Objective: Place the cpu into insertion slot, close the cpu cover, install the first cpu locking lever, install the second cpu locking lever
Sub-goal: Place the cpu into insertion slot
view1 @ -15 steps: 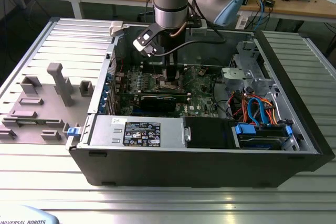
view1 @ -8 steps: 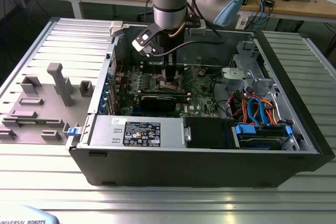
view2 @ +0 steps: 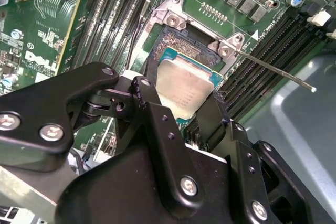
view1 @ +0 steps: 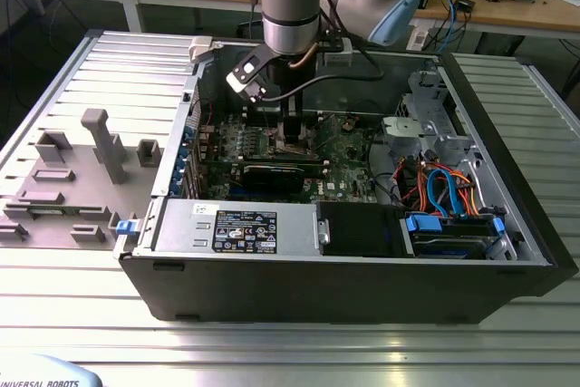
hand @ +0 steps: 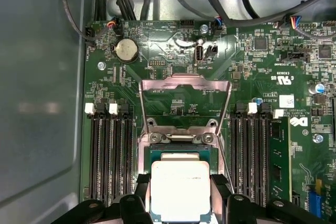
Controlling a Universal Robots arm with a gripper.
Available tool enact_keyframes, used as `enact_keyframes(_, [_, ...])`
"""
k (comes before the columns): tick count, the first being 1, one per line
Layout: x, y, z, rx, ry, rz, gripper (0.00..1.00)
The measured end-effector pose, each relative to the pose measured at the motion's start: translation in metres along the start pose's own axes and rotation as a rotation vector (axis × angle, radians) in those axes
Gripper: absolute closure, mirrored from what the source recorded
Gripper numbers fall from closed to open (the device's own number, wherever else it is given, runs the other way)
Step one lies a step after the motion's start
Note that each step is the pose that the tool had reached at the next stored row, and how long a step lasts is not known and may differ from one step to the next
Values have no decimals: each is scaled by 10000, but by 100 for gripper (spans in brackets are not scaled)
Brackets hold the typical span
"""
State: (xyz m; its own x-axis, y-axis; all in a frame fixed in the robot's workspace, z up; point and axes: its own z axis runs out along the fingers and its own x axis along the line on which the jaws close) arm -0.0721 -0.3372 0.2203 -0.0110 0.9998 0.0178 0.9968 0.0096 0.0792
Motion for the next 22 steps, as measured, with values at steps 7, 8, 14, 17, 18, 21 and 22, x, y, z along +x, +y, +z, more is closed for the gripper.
enact_keyframes(7, [-2,-11,97,0,0,3,46])
enact_keyframes(8, [-2,-12,105,-1,0,3,46])
enact_keyframes(14, [-13,-19,145,0,-1,9,46])
enact_keyframes(17, [-21,-20,163,1,-2,8,46])
enact_keyframes(18, [-23,-21,169,-1,0,8,46])
enact_keyframes(21, [-24,-31,185,0,-2,9,46])
enact_keyframes(22, [-24,-35,189,0,-1,10,46])
